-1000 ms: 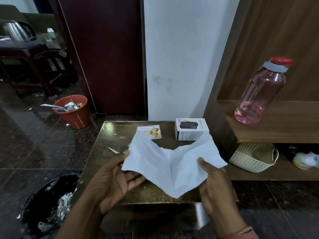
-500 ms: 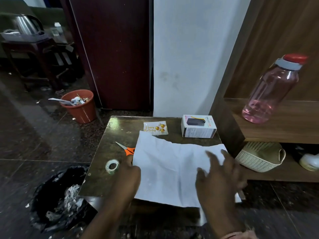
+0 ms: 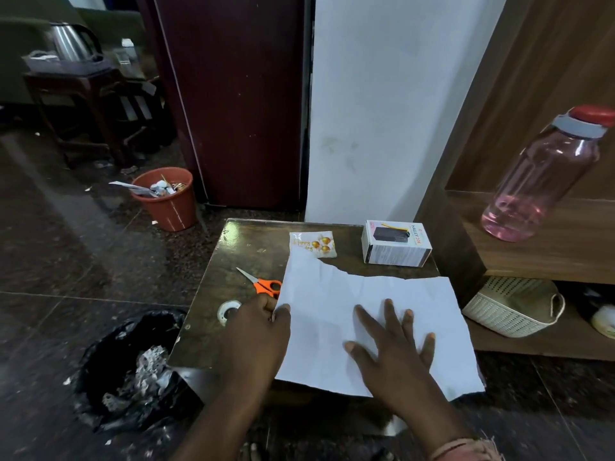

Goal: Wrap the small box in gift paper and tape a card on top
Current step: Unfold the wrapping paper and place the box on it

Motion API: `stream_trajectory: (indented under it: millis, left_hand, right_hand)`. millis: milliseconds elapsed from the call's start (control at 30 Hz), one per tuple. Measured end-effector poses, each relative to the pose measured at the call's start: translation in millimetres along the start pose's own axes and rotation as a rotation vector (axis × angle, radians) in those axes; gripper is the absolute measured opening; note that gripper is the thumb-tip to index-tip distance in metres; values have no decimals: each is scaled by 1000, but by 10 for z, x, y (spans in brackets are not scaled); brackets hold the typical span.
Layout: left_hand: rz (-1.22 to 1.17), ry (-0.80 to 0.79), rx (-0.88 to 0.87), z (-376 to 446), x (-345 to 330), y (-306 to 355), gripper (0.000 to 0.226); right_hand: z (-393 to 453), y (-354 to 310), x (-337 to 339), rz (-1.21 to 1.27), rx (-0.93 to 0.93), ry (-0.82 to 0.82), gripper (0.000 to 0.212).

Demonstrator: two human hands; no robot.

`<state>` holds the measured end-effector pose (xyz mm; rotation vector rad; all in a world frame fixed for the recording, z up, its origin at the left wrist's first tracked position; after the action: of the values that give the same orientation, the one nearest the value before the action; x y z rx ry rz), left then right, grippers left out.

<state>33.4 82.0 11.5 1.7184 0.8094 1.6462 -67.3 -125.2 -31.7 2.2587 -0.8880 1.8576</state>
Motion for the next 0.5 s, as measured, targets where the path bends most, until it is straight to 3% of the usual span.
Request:
stream_trajectory:
  millis: [100,200,267,500]
  left_hand:
    - [50,90,-149,115,89,1,21]
    - [458,133,-302,225,76,-23,41]
    - [608,107,-277,239,27,-57,40]
    - [644,145,-309,481,21,-8,31]
  right_hand:
    - [26,-19,-22,-18,-9,2,65]
    - [38,-30,-17,-30,-25,1,67]
    - [33,-34,-20,-26,-30,6,67]
    - [42,-41,-20,-44,-31,4,67]
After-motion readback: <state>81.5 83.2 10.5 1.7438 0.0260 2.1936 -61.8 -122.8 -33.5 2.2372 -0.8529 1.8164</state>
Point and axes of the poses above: each hand's wrist, its own z-axis towards the middle knuckle, its own x-axis out of the back of the hand, y = z × x, the point moved 6 cm from there along z, towards the middle knuckle, and after that the axes turned 3 degrees about -z, right-handed, at the moved point
